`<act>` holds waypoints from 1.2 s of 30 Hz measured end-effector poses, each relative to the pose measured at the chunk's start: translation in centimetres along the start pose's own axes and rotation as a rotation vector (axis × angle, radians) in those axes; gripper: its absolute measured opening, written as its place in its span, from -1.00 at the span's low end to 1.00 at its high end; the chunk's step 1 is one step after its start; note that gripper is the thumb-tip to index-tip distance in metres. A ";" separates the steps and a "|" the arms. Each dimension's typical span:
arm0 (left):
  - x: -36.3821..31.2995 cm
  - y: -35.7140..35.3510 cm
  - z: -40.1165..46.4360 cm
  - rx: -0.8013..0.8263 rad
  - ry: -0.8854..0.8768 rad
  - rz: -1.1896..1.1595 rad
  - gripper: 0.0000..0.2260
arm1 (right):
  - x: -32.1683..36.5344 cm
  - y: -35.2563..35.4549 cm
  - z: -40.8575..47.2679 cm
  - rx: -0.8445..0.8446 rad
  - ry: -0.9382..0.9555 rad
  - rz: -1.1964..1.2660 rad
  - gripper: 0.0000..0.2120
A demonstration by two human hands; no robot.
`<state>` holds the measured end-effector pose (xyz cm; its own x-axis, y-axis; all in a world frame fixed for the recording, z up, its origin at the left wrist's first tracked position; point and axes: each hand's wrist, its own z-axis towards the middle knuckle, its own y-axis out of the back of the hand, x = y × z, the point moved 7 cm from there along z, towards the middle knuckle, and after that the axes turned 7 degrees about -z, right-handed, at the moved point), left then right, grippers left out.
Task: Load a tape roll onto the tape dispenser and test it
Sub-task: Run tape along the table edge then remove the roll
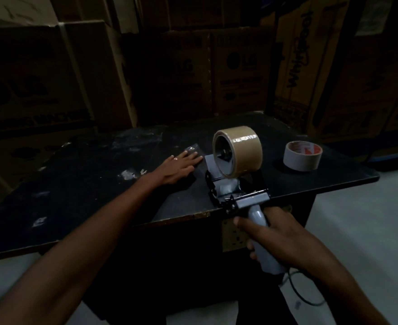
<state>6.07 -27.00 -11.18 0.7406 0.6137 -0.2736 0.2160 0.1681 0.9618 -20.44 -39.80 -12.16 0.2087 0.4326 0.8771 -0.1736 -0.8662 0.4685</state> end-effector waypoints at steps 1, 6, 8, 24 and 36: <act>-0.3 -0.2 -0.5 -0.007 -0.036 -0.019 -0.57 | -0.3 -0.2 0.1 0.037 -0.007 0.055 -0.73; -2.7 -1.5 -3.0 -0.030 -0.175 -0.095 -0.55 | -0.9 -1.9 0.4 0.117 0.004 0.213 -0.90; -3.2 -1.5 -3.4 -0.049 -0.187 -0.137 -0.60 | -1.2 -2.3 0.4 0.060 0.019 0.224 -0.83; -2.6 -1.3 -3.1 -0.086 -0.207 -0.162 -0.61 | -1.8 -2.2 -0.4 -0.077 0.074 0.233 -0.72; -2.5 -1.6 -2.9 -0.064 -0.174 -0.170 -0.57 | -4.0 -2.0 -4.7 -0.136 0.081 0.144 -0.62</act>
<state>2.04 -26.52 -12.02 0.7963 0.4316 -0.4239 0.3105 0.3097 0.8987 -25.41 -38.66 -16.14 0.0953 0.3306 0.9390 -0.3258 -0.8809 0.3432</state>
